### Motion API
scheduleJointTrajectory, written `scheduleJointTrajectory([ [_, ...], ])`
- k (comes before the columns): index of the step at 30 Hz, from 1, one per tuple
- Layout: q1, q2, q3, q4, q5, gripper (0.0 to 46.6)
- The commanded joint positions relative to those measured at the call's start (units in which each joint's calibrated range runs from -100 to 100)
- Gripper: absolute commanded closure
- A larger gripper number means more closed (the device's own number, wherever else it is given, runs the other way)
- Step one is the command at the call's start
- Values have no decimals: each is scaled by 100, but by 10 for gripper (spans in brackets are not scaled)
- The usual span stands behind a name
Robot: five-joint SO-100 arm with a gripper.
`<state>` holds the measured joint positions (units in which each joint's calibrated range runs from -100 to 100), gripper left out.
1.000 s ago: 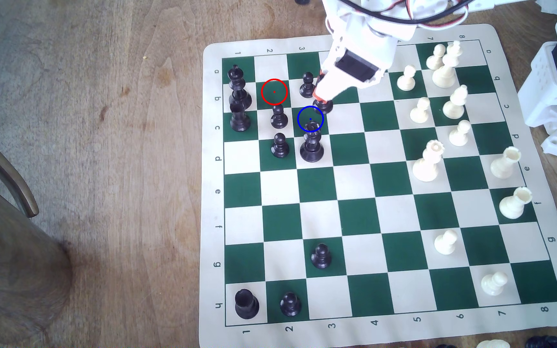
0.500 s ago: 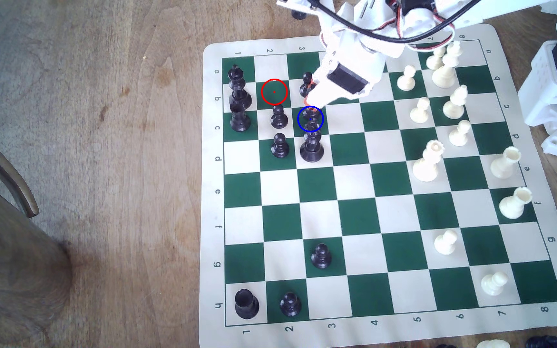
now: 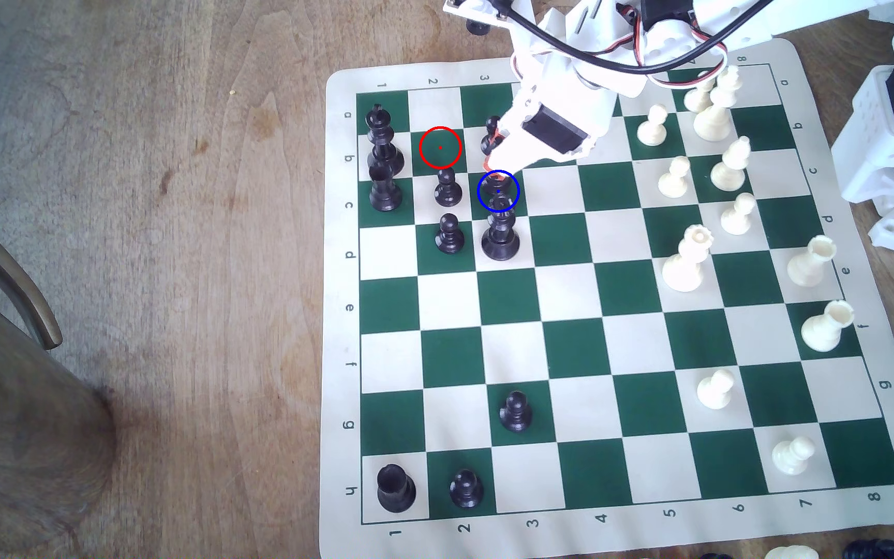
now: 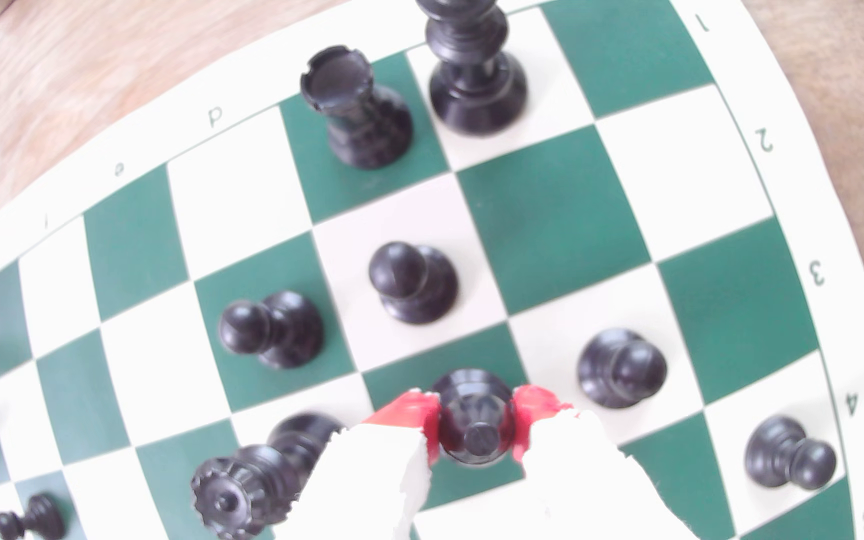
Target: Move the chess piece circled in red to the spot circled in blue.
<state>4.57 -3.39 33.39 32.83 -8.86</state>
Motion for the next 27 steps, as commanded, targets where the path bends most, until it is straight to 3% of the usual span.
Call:
scheduleJointTrajectory([
  [1,-23,-51,-76,-89,20,454],
  [13,-62,161,-76,-179,0,445],
  [17,-62,144,-57,-187,-15,408],
  [24,-62,110,6,-212,-20,390],
  [27,-54,-77,314,-547,-34,338],
])
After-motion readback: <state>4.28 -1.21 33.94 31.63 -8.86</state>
